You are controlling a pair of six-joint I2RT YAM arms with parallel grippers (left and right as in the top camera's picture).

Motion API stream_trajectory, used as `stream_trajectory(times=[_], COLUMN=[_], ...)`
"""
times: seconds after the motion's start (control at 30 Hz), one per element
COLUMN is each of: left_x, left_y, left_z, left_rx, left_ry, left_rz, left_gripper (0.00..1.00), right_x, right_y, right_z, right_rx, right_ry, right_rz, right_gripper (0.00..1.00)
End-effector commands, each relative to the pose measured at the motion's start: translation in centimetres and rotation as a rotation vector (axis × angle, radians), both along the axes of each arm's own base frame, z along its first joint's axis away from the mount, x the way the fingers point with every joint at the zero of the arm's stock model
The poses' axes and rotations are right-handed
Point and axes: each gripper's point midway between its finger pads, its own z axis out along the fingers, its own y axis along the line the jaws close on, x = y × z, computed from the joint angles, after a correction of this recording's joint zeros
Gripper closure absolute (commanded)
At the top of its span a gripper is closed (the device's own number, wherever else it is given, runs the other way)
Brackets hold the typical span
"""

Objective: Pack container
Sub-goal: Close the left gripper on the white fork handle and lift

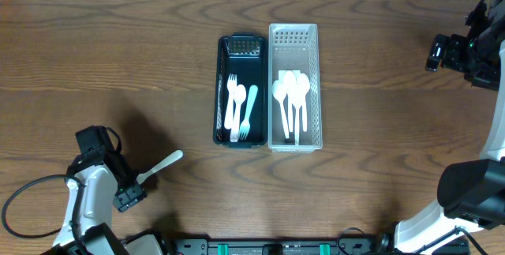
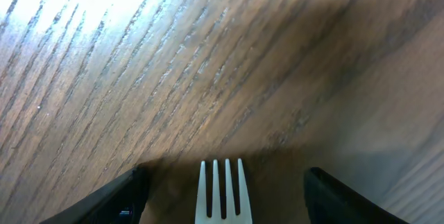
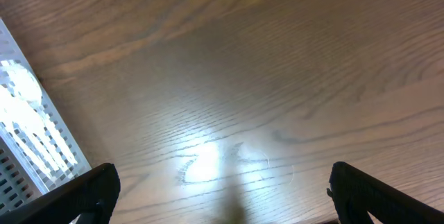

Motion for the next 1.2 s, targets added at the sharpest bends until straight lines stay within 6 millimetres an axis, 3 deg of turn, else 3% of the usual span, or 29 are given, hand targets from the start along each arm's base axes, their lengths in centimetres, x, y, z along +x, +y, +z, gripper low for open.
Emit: stream_trajectory(times=[0.0,0.3,0.8,1.0,1.17], left_x=[-0.5,0.8,0.4,0.4,0.4], left_y=[-0.2,-1.3,-3.0,-3.3,-3.3], left_z=[-0.8,-0.7,-2.9,-2.9,-2.9], left_rx=[-0.002,0.008,-0.033,-0.049,-0.051], left_ry=[0.028,0.004,0.099,0.095,0.093], left_rz=[-0.051,-0.129,-0.201,-0.202,-0.202], left_gripper=[0.25,0.29,0.30,0.34,0.44], right_x=[0.0,0.0,0.0,0.1,0.1], right_y=[0.1,0.1,0.1,0.4,0.4], right_z=[-0.2,-0.2,-0.2,-0.2,-0.2], right_rx=[0.002,0.001,0.002,0.019,0.019], right_ry=[0.009,0.006,0.008,0.001,0.001], right_rz=[0.011,0.011,0.011,0.014,0.015], right_gripper=[0.01,0.01,0.01,0.01,0.01])
